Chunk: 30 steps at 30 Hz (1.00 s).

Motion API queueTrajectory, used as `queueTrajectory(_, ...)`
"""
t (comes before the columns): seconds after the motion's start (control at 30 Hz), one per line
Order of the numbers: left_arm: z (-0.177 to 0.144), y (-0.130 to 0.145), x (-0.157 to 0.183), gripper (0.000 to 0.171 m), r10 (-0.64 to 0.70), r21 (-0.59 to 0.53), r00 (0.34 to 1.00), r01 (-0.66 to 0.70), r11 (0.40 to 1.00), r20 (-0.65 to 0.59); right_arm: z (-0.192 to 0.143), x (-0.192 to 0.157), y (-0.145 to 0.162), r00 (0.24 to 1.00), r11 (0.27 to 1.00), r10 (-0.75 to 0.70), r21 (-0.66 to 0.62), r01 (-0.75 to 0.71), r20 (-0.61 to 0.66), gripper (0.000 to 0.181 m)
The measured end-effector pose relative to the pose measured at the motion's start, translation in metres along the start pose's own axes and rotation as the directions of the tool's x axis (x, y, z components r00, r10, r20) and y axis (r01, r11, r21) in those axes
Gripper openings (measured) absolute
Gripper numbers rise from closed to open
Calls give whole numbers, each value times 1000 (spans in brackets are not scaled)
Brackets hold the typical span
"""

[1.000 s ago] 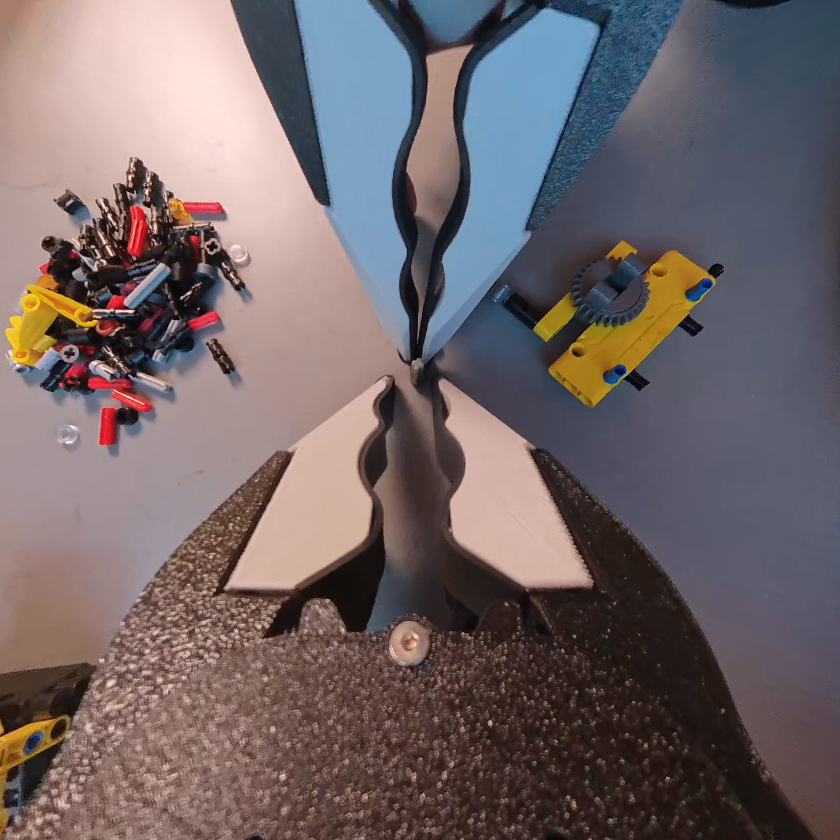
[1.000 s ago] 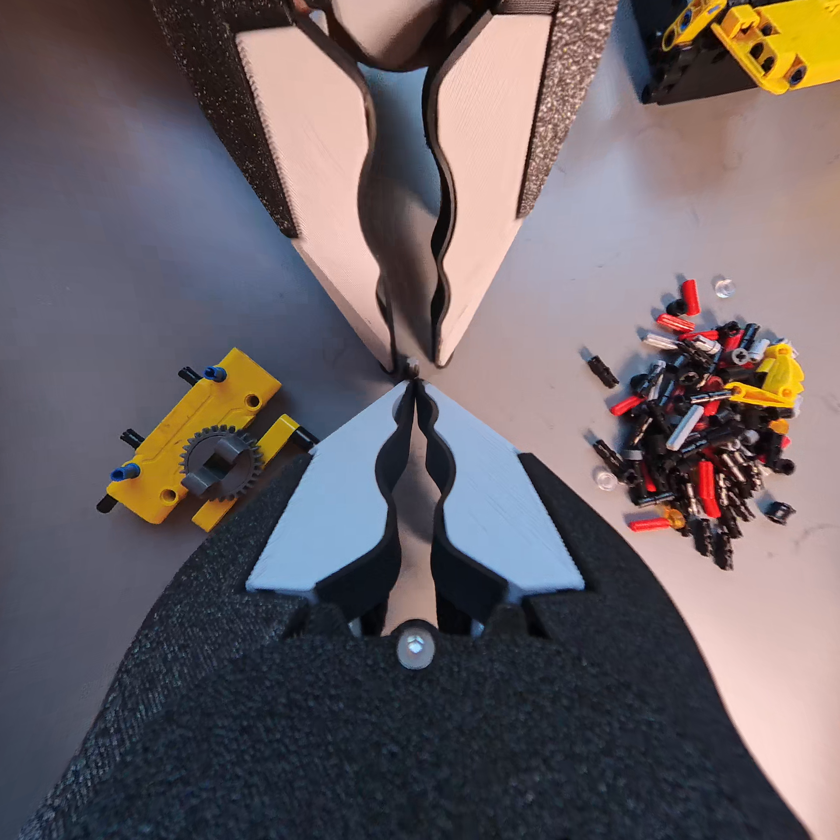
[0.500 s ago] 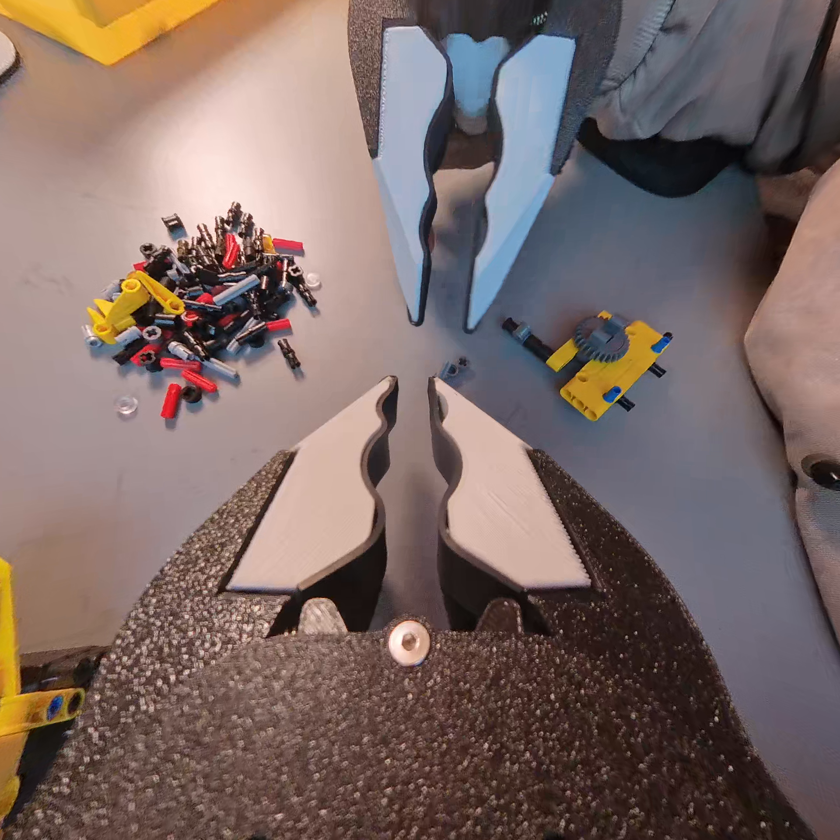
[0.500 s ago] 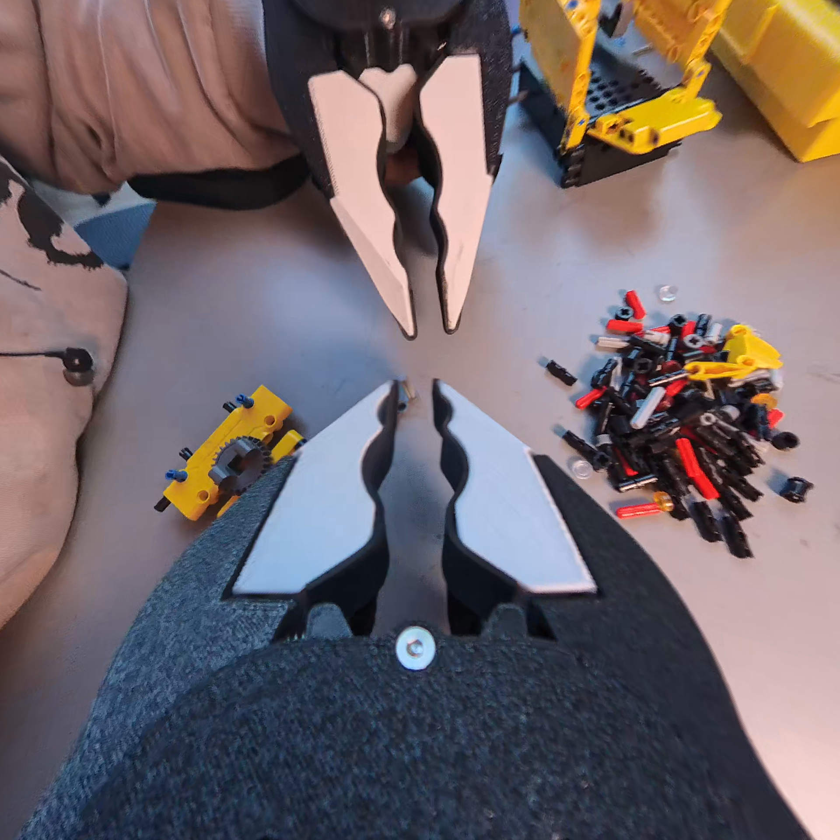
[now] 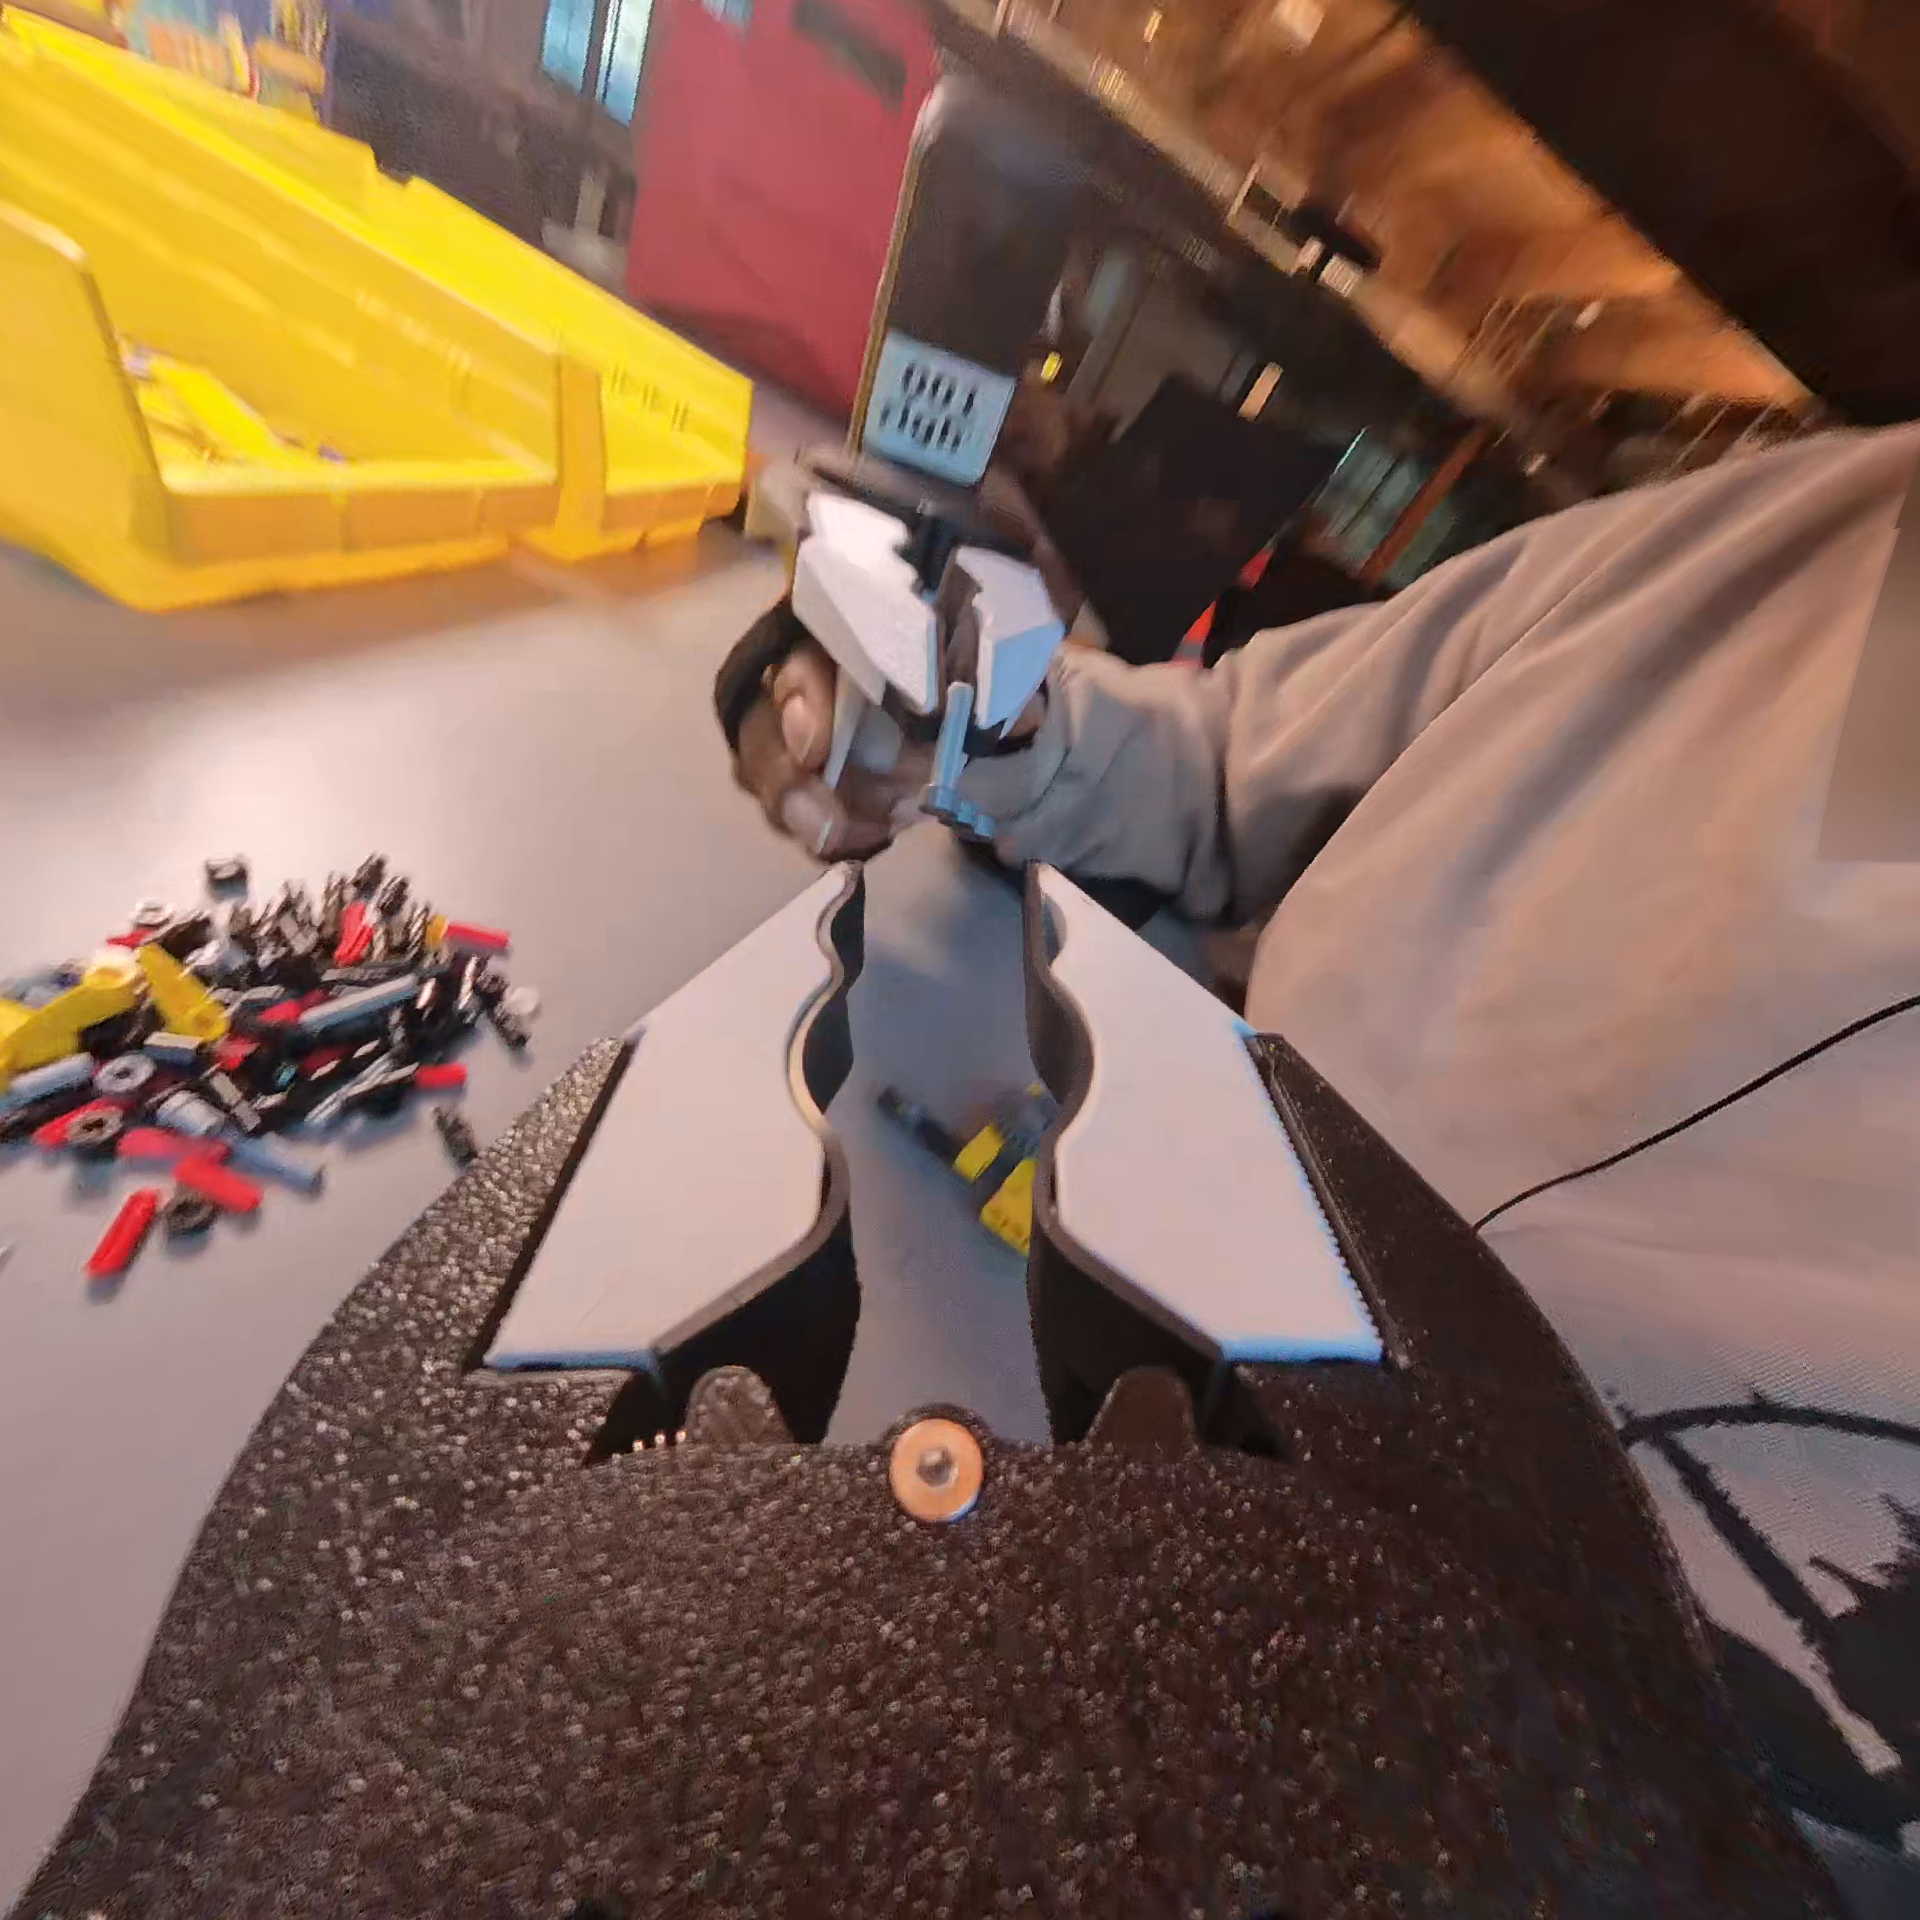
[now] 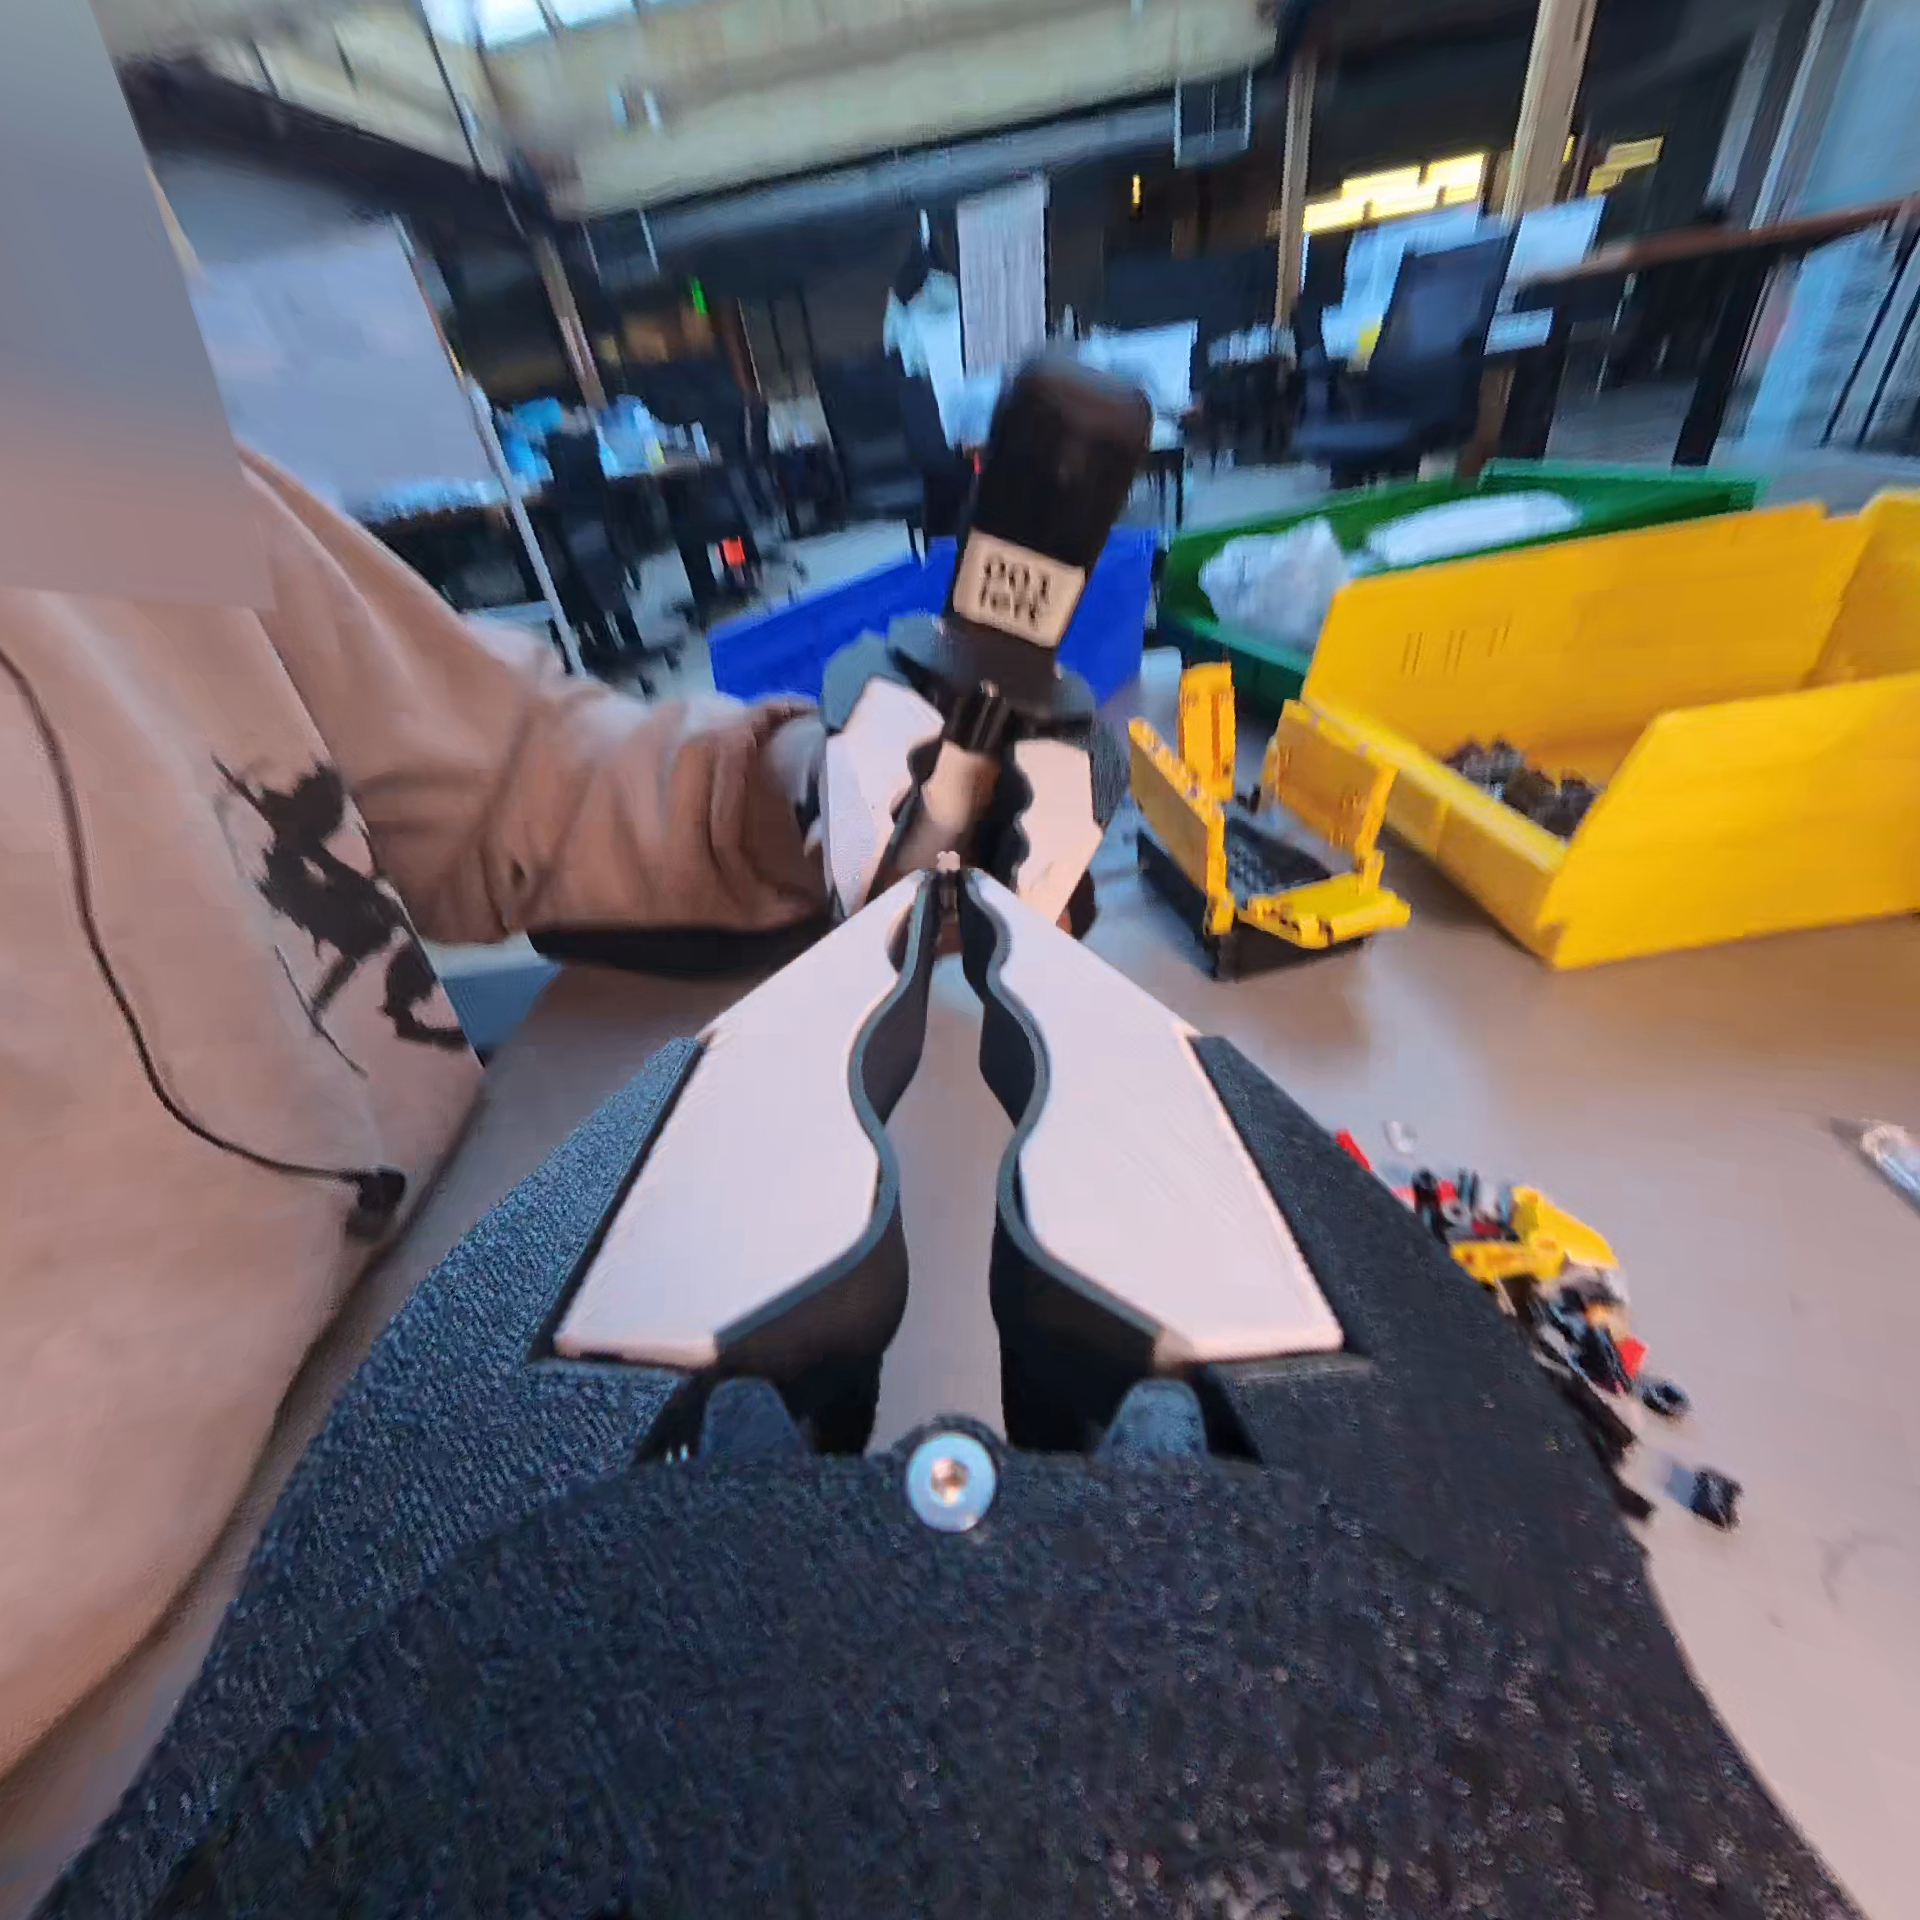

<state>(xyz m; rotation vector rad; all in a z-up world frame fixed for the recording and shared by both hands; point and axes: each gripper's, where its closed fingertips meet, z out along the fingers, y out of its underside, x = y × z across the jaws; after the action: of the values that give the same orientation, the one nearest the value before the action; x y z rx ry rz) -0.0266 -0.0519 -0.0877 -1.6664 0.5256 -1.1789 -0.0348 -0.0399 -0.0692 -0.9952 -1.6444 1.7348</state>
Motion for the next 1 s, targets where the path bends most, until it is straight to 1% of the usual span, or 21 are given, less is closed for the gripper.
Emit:
queueTrajectory(0.07, 2, -12, 10, 28, -5, 73, 999, 8, 997, -46, -1, -4, -15, 1000, 994, 12, 111, -14, 15, 3)
queueTrajectory(0.1, 3, -14, 13, 26, 6, 85, 999, -2, 996, -46, 0, -7, -18, 999, 989, 17, 145, -21, 28, 3)
queueTrajectory(0.17, 4, -19, 18, 20, 16, 109, 998, -10, 994, -55, 2, -13, -21, 998, 985, 18, 172, -27, 54, 3)
queueTrajectory(0.2, 3, -22, 23, 15, 9, 129, 996, 2, 992, -85, 3, -14, -20, 999, 985, 5, 174, -14, 52, 3)
queueTrajectory(0.27, 2, -24, 24, 6, -2, 132, 996, 14, 991, -86, 5, -18, -19, 998, 984, -18, 175, 8, 55, 3)
queueTrajectory(0.4, 2, -18, 22, 6, 56, 64, 998, -54, 996, -33, 6, -19, -14, 998, 990, -34, 138, 26, 56, 3)
queueTrajectory(0.5, 3, -14, 20, 5, 82, 27, 997, -82, 996, -10, 7, -22, -13, 997, 993, -46, 115, 38, 63, 14)
queueTrajectory(0.53, 4, -13, 19, 5, 88, 26, 996, -88, 996, -5, 8, -22, -12, 997, 994, -43, 105, 37, 61, 13)
queueTrajectory(0.57, 5, -13, 20, 5, 87, 28, 996, -86, 996, -8, 10, -21, -10, 998, 995, -45, 89, 40, 51, 7)
queueTrajectory(0.6, 5, -13, 21, 5, 86, 29, 996, -85, 996, -13, 11, -21, -9, 998, 995, -51, 89, 47, 45, 5)
queueTrajectory(0.67, 5, -14, 21, 5, 86, 33, 996, -86, 996, -9, 10, -21, -10, 998, 994, -56, 93, 52, 42, 4)
queueTrajectory(0.73, 5, -21, 21, 5, 92, 72, 996, -92, 993, 13, 9, -19, -16, 997, 991, -73, 117, 70, 20, 4)
queueTrajectory(0.77, 3, -28, 23, 5, 86, 106, 996, -87, 991, 17, 8, -19, -22, 998, 987, -69, 146, 67, 13, 3)
queueTrajectory(0.83, 2, -38, 26, 5, 114, 156, 993, -119, 980, 43, 6, -19, -32, 999, 977, -53, 207, 50, 5, 3)
queueTrajectory(0.93, 0, -47, 28, 4, 141, 186, 988, -151, 971, 70, 4, -19, -41, 999, 970, -48, 239, 45, 7, 3)
queueTrajectory(0.97, -8, -54, 27, 5, 136, 231, 987, -152, 961, 84, 1, -18, -45, 999, 964, -46, 264, 43, 6, 3)
queueTrajectory(1.0, -31, -68, 21, 5, 97, 316, 989, -128, 940, 112, -21, -8, -66, 1000, 921, 23, 390, -22, 1, 1)
